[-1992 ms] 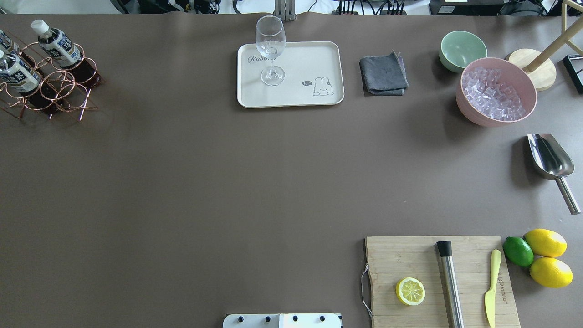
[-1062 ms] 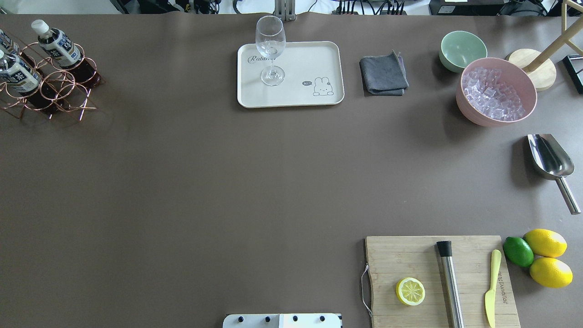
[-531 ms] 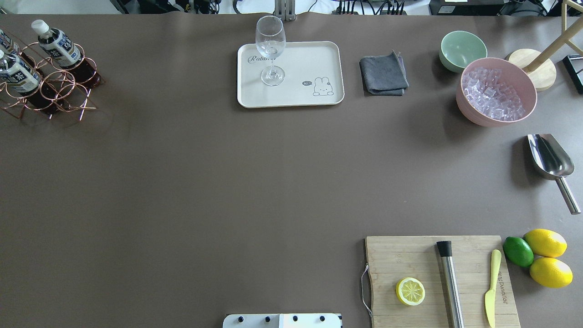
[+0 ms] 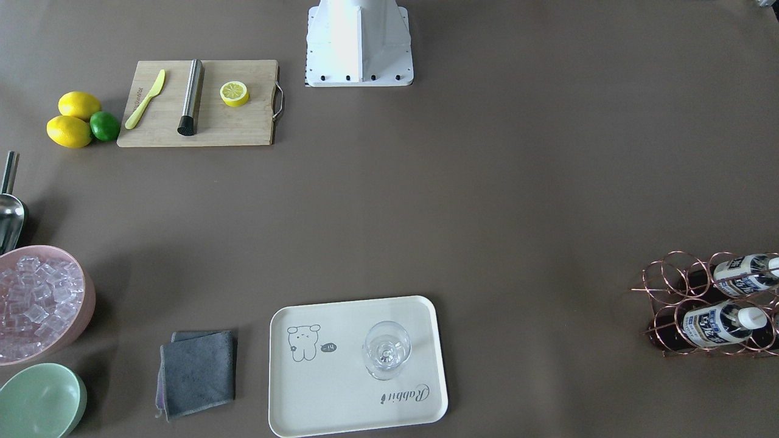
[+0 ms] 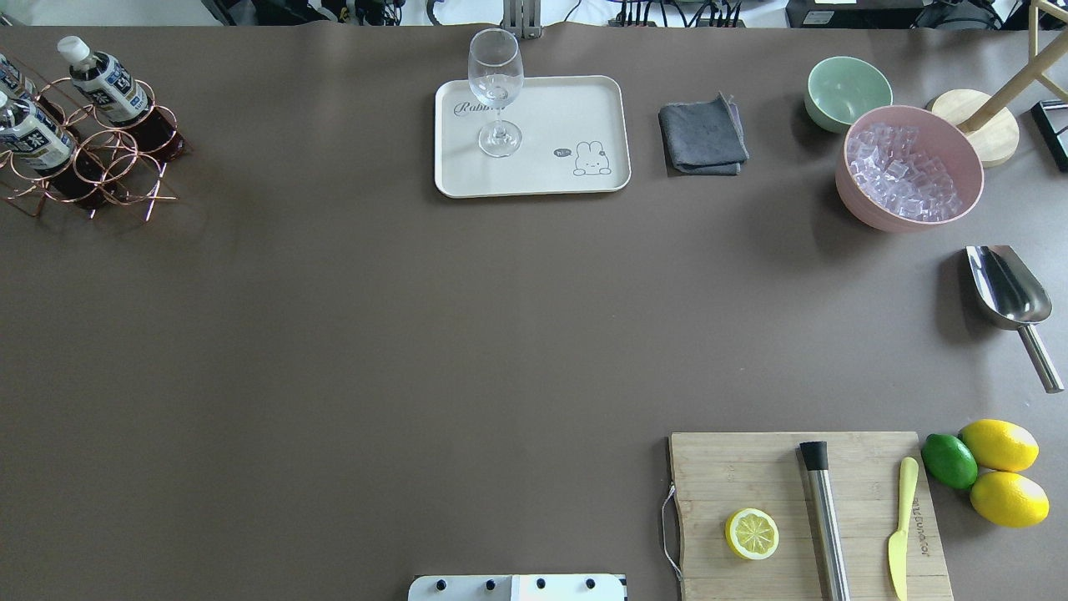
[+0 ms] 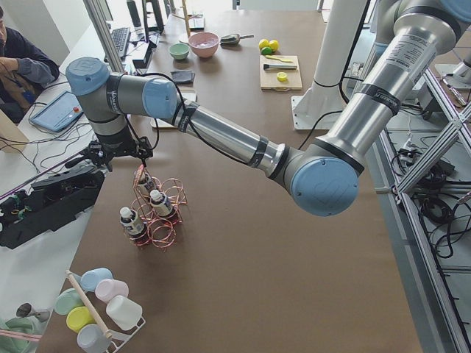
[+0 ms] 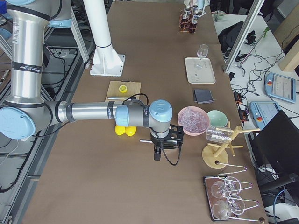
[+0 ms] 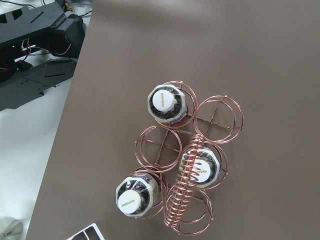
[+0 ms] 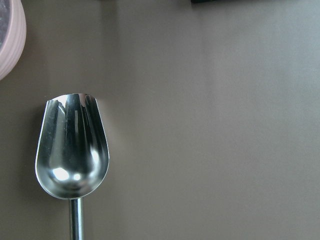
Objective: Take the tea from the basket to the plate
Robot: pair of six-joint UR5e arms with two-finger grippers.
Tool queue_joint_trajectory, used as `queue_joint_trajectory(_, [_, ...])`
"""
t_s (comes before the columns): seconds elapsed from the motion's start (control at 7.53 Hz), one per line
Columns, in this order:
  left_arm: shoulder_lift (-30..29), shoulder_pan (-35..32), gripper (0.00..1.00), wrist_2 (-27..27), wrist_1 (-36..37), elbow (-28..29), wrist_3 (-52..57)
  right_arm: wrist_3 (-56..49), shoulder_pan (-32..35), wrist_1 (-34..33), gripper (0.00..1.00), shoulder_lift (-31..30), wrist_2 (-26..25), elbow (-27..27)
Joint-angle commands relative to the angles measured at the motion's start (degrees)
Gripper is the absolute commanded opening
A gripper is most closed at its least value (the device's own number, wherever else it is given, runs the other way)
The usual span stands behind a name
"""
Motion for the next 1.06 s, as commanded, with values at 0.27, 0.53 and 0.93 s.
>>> queue_joint_trajectory(0.27, [0.48, 1.75, 0.97, -0.14, -0.70, -0.09, 0.00, 0.00, -0.01, 0.00, 1.00, 0.04, -0.05, 0.00])
queue_joint_trajectory(0.53, [1.44, 3.16, 0.96, -0.14, -2.97, 0.26, -0.26, -0.17, -0.71, 0.18, 1.00, 0.04, 0.04, -0.09])
queue_joint_trajectory(0.93, [2.32, 4.57, 0.95, -0.14, -7.29, 2.11, -0.53, 0.35, -9.94, 0.44, 1.00, 0.48, 0.04, -0.09])
